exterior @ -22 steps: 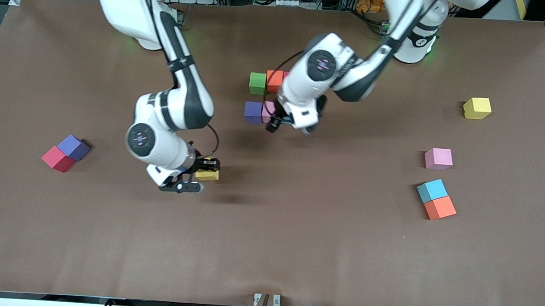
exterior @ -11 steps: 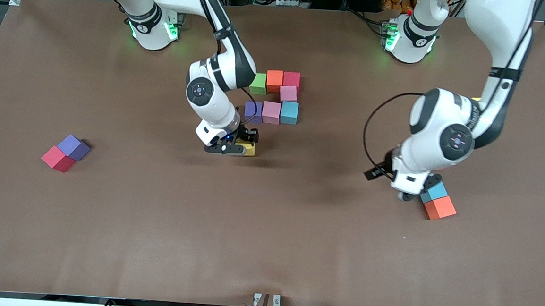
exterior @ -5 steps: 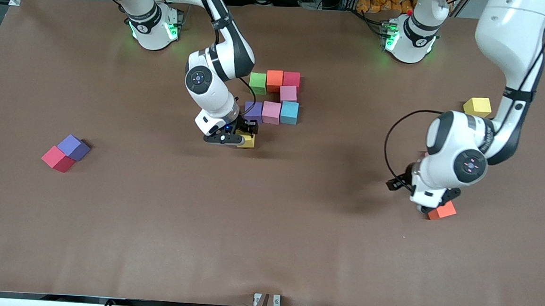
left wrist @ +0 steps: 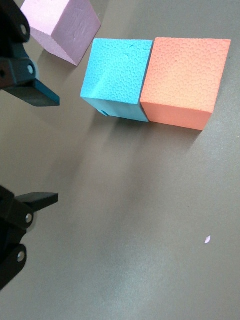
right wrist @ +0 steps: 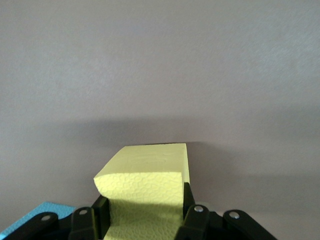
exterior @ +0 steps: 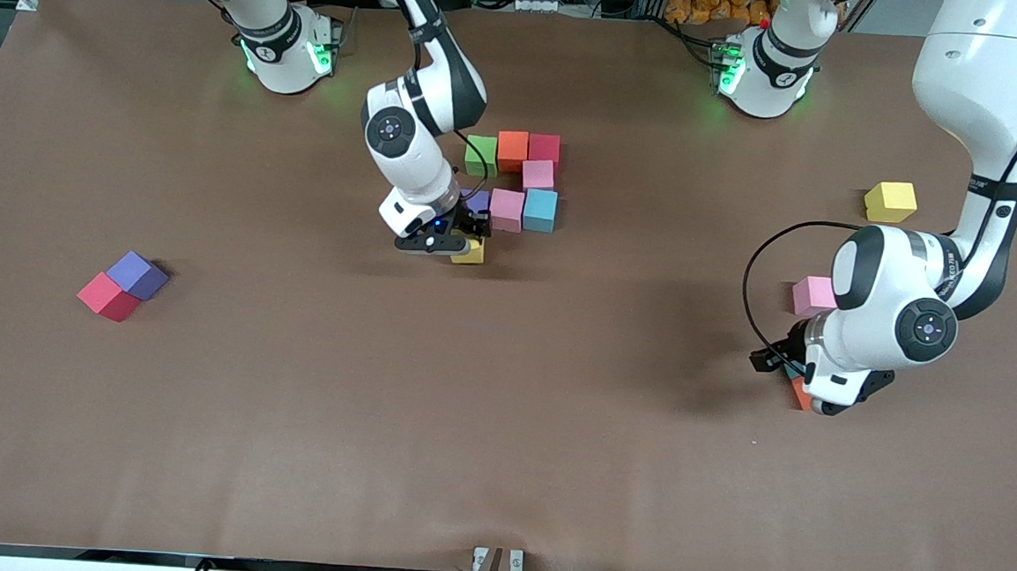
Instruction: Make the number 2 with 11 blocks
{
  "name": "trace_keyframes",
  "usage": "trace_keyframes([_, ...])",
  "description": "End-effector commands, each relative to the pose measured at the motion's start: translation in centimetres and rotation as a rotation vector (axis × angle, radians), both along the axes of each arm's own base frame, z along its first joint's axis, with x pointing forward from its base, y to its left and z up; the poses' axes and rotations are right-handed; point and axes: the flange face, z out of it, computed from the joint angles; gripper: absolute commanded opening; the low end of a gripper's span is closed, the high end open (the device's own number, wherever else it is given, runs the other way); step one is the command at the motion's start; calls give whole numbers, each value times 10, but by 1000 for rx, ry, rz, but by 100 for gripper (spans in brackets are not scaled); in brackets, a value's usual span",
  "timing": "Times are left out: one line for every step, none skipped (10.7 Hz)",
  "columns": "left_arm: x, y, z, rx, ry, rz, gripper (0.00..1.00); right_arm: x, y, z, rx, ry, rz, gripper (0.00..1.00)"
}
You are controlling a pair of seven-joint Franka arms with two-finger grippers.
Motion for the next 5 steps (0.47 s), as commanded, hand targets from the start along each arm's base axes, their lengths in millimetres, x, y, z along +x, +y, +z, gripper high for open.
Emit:
trace_keyframes([8, 10, -1, 2, -3, -44, 78, -8, 0, 2, 13, 2, -25, 0])
trace_keyframes([10, 25, -2, -7, -3, -45, 78, -9, 0, 0, 9, 4, -24, 0])
trace_keyframes([15, 32, 1, -15, -16, -40, 79, -10, -1, -3, 5, 2, -23, 0])
trace_keyframes([21, 38, 5, -21, -30, -23, 80, -11, -4, -6, -1, -3, -28, 0])
trace_keyframes([29, 43, 6, -51, -41, 3, 81, -10, -6, -10, -5, -14, -33, 0])
